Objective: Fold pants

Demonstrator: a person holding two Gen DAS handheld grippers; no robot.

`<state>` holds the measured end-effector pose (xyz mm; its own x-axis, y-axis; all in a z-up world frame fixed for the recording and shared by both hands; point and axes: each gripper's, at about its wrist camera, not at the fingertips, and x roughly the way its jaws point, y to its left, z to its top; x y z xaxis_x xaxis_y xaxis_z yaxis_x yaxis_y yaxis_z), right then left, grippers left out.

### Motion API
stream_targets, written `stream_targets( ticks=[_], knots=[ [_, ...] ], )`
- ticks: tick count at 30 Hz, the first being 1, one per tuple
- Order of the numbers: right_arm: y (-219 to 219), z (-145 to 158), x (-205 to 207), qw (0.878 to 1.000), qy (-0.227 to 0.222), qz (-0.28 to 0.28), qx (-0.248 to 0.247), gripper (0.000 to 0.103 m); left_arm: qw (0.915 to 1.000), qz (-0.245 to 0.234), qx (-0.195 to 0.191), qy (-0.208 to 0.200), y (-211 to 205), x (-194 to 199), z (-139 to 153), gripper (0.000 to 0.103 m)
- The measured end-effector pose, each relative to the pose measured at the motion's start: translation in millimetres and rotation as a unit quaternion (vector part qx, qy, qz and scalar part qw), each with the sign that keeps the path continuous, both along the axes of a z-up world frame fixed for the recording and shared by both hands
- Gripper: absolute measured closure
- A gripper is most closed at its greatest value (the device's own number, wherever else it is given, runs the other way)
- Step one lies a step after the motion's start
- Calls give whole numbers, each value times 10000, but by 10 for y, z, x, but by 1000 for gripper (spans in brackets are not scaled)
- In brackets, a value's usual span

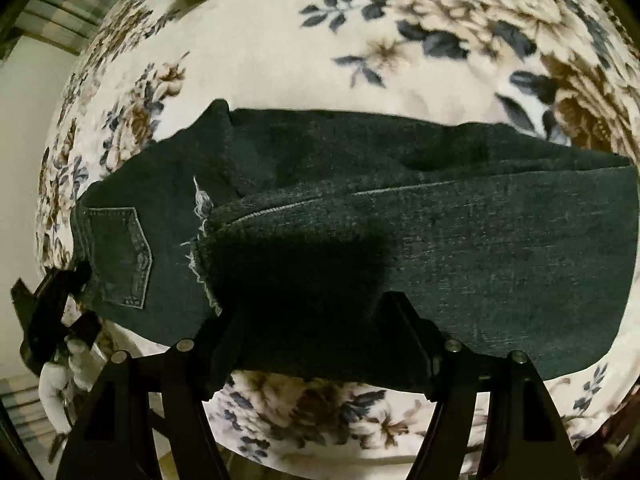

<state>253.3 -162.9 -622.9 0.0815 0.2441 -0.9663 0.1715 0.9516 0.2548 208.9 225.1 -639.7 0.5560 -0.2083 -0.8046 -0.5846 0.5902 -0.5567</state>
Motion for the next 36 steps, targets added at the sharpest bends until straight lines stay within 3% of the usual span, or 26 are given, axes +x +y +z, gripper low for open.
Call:
stream_targets(
  ticks=[3,7,11,13,16,20,24,25,27,29,31,33,36],
  knots=[
    [-110,83,-65,9999,-119,-111,12,30,9962,-518,617,-319,-198,-34,500,77],
    [-347,250,-180,9991,-297,-285,67,30,9763,-1439,1397,-814,-799,0,1212,77],
    [-697,445,-327,9972,-521,-523,145,30,9555,-2278,1491,-1133,-1496,56,1612,78],
    [-924,537,-415,9960,-621,-627,101,30,9398,-2815,1527,-1195,-1955,70,1735,78],
    [-1308,651,-582,9941,-739,-794,-26,30,9197,-3418,1523,-1188,-2589,76,1733,78],
    [-1823,655,-811,9918,-725,-1032,-216,30,8857,-4228,1701,-889,-3574,69,1425,78],
    [-2343,470,-972,9891,-434,-1379,-273,30,8520,-4807,2068,-145,-4314,98,737,74],
    [-2438,432,-995,9883,-393,-1459,-213,30,8475,-4879,2088,100,-4393,113,584,72],
    [-2647,365,-1035,9870,-307,-1578,-62,30,8428,-4975,2014,394,-4465,118,442,63],
    [-2772,356,-1033,9865,-315,-1601,161,20,8516,-4902,1806,437,-4432,95,536,58],
    [-2841,395,-1003,9853,-430,-1578,487,17,8655,-4721,1635,359,-4307,82,730,43],
    [-2834,445,-917,9828,-528,-1474,978,14,8812,-4462,1544,227,-4082,84,1012,2],
    [-2678,484,-733,9778,-596,-1244,1580,11,8961,-4033,1832,281,-3752,88,1211,0]
  ],
)
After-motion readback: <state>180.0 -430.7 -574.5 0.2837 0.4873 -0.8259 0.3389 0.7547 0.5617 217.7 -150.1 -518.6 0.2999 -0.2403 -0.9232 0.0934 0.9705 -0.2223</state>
